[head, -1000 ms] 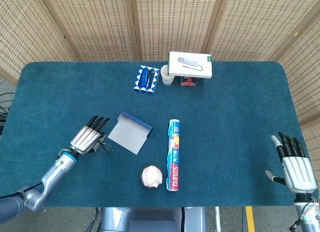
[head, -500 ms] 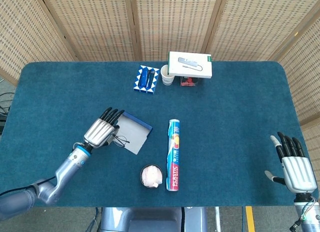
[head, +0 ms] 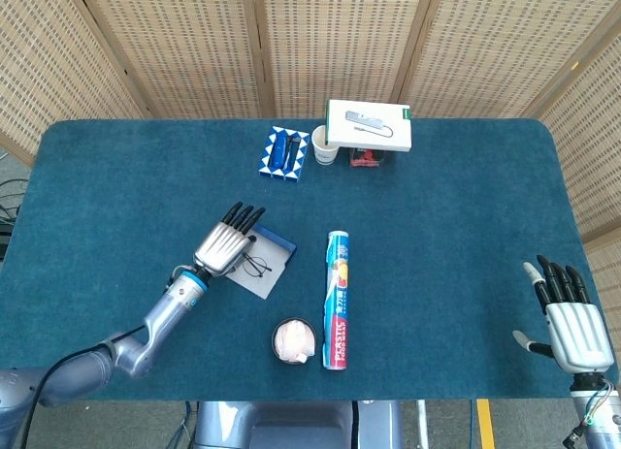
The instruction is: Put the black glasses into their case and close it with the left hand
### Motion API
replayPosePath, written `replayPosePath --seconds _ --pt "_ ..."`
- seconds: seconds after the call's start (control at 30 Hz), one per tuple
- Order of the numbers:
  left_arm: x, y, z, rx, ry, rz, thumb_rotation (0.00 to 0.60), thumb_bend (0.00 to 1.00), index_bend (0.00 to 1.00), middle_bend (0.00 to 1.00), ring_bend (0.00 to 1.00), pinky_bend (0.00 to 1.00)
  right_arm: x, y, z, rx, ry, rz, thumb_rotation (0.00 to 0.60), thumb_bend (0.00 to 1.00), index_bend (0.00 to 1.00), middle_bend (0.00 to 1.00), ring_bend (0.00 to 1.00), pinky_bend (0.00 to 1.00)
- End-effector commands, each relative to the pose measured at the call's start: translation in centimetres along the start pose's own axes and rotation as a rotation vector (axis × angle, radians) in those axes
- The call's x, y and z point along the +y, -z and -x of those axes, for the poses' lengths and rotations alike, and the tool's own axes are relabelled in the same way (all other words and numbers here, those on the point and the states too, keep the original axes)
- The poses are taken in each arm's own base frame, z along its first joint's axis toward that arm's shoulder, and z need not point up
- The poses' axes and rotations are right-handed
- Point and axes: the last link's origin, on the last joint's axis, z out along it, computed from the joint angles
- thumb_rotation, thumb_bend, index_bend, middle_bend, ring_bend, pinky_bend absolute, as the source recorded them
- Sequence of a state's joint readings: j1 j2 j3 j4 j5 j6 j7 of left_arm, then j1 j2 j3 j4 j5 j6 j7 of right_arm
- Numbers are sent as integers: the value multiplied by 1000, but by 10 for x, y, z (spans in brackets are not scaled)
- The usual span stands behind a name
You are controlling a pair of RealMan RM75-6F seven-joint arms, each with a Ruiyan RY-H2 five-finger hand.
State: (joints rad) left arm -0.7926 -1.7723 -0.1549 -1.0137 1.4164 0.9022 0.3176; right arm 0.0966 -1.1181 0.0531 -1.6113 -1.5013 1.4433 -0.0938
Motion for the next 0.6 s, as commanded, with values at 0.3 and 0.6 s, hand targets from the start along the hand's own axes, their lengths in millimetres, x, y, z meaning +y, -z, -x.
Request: replayPosePath --seconds 0.3,0.6 --pt "8 -21 8 5 -32 -27 600 431 618 0 0 0 0 0 0 -2 -3 -3 600 0 0 0 0 0" --pt "10 -25 7 17 -21 -29 600 403 470 0 0 0 0 0 0 -6 -2 -4 600 0 0 0 0 0"
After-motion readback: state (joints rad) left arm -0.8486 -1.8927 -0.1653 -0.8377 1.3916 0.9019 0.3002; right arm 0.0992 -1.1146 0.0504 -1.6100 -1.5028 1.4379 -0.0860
